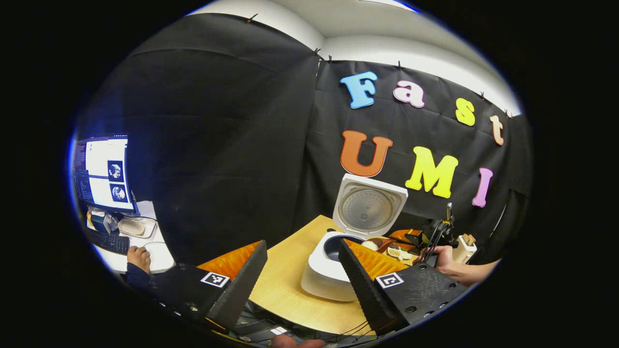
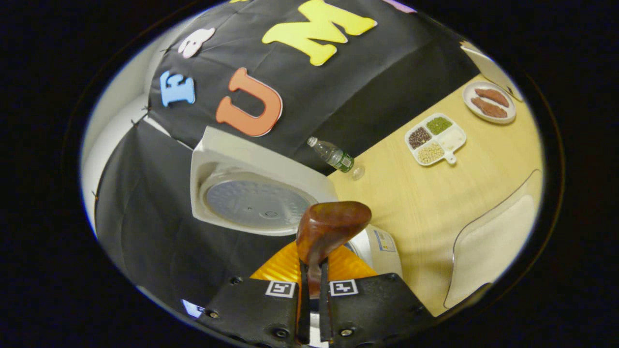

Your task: Close the left gripper, press the button to open the rice cooker; take a wooden spoon from the chopstick holder with the right hand, scoop a spoonful of rice and pour it into the rice cooker, then put the wooden spoon back into the chopstick holder.

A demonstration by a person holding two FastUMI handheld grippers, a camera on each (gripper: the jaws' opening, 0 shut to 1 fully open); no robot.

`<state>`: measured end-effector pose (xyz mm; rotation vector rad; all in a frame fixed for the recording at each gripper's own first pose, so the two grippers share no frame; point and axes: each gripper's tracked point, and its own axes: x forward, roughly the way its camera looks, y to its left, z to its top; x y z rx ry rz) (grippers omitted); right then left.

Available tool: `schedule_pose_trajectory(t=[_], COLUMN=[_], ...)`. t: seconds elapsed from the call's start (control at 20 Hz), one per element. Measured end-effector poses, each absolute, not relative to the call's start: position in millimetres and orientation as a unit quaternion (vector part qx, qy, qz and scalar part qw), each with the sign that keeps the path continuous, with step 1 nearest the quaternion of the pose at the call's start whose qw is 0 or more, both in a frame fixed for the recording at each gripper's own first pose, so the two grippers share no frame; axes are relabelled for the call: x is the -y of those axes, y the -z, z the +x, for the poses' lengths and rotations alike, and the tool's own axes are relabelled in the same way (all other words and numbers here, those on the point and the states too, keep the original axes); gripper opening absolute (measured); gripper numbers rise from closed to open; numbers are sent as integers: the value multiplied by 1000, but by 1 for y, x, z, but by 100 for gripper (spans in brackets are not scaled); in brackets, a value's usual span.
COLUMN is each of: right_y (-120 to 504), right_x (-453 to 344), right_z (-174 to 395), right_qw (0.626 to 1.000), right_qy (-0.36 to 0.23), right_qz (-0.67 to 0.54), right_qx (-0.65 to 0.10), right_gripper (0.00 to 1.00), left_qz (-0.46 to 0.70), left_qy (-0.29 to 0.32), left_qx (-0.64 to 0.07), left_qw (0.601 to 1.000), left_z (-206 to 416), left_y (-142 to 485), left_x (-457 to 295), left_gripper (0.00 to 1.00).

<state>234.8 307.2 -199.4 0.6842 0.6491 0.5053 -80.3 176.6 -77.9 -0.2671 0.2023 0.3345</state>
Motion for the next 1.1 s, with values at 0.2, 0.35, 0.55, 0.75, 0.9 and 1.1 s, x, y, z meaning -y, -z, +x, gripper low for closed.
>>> schedule_pose_trajectory(t=[0.2, 0.35, 0.55, 0.75, 0.9, 1.1], right_y=[200, 196, 192, 185, 180, 172], right_x=[-318, -323, -323, -325, -331, -339], right_z=[231, 231, 232, 230, 228, 228], right_qw=[889, 899, 910, 924, 932, 937], right_qy=[-245, -245, -245, -252, -260, -265], right_qz=[253, 226, 188, 129, 86, 44], right_qx=[-292, -286, -276, -255, -238, -223], right_gripper=[13, 13, 12, 12, 13, 13], left_qz=[-138, -136, -142, -156, -155, -158], left_qy=[-172, -178, -185, -183, -182, -183], left_qx=[-103, -109, -112, -116, -117, -112], left_qw=[970, 968, 966, 964, 964, 964], left_z=[-89, -97, -104, -106, -108, -110], left_y=[81, 87, 92, 95, 97, 94], left_x=[-185, -191, -199, -200, -202, -203], left_gripper=[94, 94, 94, 94, 94, 94])
